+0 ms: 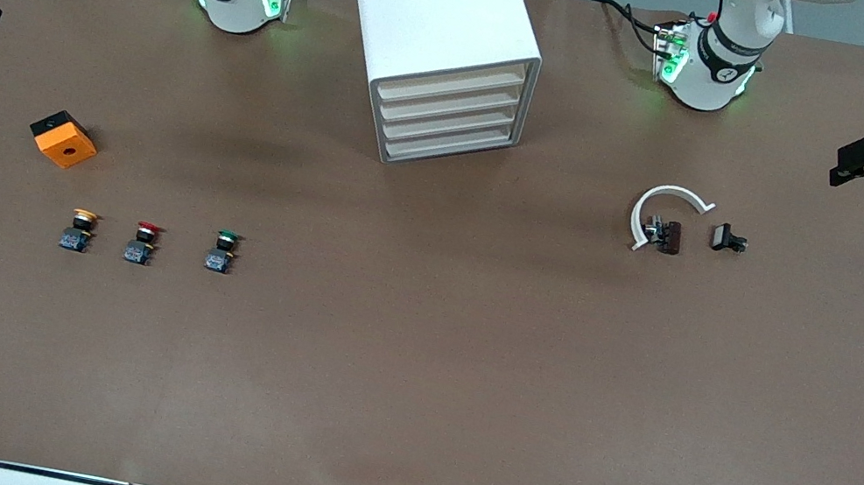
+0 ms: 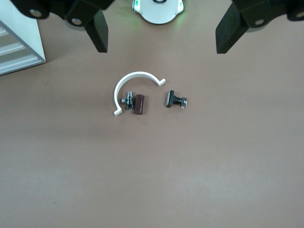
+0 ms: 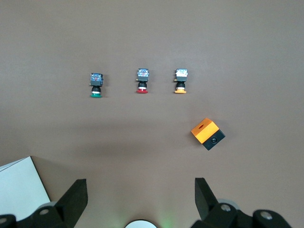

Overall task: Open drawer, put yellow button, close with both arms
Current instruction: 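Move the left gripper from rest toward the white drawer cabinet, then hook the left gripper on the top drawer while the right gripper reaches buttons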

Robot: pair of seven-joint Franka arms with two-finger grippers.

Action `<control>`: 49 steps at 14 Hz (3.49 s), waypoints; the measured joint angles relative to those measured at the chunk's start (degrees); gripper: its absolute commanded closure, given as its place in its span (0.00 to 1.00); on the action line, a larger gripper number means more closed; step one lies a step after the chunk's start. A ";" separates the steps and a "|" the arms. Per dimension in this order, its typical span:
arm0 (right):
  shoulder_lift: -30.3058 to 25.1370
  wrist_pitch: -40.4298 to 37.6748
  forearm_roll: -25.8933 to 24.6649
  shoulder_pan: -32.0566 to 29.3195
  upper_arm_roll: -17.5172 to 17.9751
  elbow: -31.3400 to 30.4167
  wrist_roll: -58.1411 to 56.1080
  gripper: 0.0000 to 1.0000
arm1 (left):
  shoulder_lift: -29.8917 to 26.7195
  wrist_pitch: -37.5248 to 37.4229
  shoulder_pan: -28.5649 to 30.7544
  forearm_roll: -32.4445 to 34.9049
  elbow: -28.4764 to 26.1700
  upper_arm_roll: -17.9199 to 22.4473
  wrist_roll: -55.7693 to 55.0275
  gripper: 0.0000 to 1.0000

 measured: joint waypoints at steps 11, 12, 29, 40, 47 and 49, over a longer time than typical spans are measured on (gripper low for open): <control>0.00 -0.06 0.00 0.02 0.00 -0.02 0.00 0.00 | 13.91 3.13 -0.76 0.00 -0.13 -2.56 -0.41 0.00; 0.00 -0.06 0.00 0.02 0.00 -0.02 0.00 0.00 | 15.12 3.57 -0.92 0.00 -0.12 -2.97 -1.26 0.00; 0.70 0.31 0.00 -0.02 -0.37 1.29 0.08 0.00 | 30.61 13.30 -12.16 0.00 1.88 -4.65 -41.56 0.00; 3.33 0.87 0.00 -0.26 -0.78 2.92 0.10 0.00 | 37.69 4.33 -12.08 -9.21 7.50 -9.75 -69.62 0.00; 6.88 2.78 0.00 -0.29 -0.83 3.33 0.07 0.00 | 44.95 -5.87 -11.93 -15.82 10.00 -11.71 -86.46 0.00; 8.79 3.40 0.00 -0.29 -0.82 3.66 0.03 0.00 | 46.52 -11.16 -11.90 -18.34 11.18 -11.75 -90.33 0.00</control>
